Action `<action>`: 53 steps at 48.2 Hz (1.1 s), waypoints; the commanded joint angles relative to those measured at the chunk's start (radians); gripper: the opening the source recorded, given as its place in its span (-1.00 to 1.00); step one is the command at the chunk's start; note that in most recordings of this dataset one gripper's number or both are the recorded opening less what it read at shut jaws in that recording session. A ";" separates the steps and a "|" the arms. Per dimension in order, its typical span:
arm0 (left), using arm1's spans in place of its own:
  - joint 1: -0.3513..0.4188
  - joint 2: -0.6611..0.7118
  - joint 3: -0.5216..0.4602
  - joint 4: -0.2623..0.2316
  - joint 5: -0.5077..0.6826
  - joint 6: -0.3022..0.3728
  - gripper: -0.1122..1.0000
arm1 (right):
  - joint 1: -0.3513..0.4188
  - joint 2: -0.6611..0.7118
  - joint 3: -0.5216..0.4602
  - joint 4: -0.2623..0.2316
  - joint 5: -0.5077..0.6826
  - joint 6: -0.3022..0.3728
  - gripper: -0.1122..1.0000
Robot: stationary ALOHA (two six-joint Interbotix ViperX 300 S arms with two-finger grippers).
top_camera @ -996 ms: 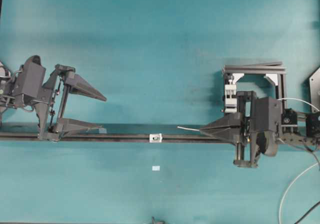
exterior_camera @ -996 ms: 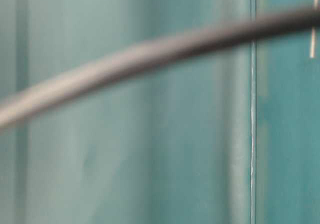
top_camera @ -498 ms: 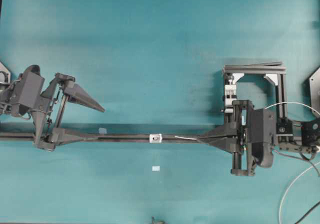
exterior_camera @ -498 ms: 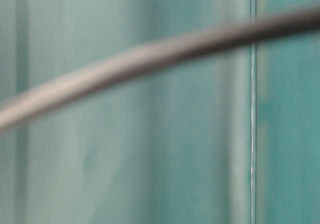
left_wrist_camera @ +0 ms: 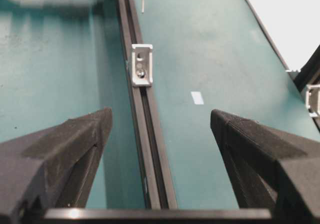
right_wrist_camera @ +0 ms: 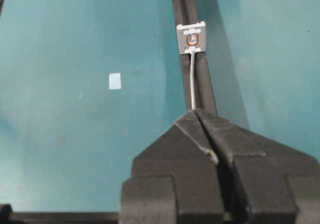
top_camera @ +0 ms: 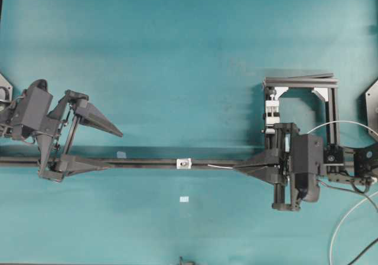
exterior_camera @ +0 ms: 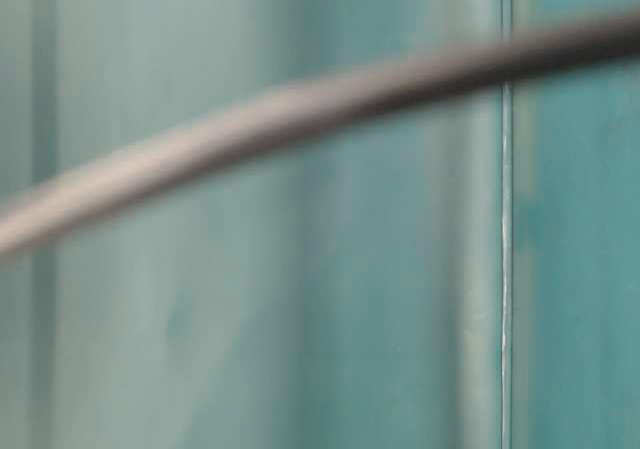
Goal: Insert the wire through the hole in the metal fitting marked with a red label.
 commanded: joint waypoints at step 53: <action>-0.025 0.459 -0.143 0.011 -0.327 0.032 0.66 | 0.018 0.055 -0.008 0.000 -0.061 0.032 -0.82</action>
